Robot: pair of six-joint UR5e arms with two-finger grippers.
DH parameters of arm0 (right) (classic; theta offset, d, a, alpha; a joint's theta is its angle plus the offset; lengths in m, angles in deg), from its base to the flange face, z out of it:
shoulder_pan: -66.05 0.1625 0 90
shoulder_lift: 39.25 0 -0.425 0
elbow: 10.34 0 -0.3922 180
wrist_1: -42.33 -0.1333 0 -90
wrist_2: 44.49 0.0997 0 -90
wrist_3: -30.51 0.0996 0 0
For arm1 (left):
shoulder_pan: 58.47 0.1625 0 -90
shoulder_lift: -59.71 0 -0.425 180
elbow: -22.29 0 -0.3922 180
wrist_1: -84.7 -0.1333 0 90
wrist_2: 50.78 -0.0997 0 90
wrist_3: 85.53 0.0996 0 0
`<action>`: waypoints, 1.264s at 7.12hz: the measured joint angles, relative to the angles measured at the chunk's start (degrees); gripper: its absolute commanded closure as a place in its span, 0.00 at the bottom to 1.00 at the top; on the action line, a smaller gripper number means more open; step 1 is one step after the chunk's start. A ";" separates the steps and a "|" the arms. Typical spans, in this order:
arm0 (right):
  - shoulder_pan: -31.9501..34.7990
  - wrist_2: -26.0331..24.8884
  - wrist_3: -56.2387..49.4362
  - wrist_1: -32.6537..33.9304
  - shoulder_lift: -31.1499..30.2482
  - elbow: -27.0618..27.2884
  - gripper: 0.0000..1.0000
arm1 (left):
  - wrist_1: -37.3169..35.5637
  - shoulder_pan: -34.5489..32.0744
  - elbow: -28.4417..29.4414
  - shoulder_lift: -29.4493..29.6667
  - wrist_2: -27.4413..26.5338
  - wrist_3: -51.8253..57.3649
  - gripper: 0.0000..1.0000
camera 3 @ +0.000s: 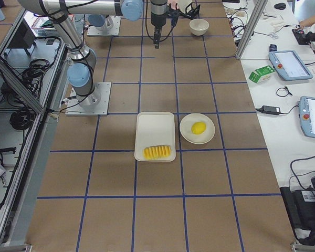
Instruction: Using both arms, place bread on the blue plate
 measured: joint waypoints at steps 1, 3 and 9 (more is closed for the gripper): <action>-2.90 0.02 -1.88 -0.05 0.25 0.03 0.00 | -0.05 2.92 0.36 -0.09 0.21 0.07 0.00; -12.54 -0.05 -13.26 0.35 0.76 1.10 0.00 | -0.07 11.90 0.66 -0.16 0.39 0.12 0.00; -39.82 -5.18 -41.07 14.67 8.46 7.65 0.00 | -7.65 40.46 -2.37 4.50 -11.21 0.22 0.00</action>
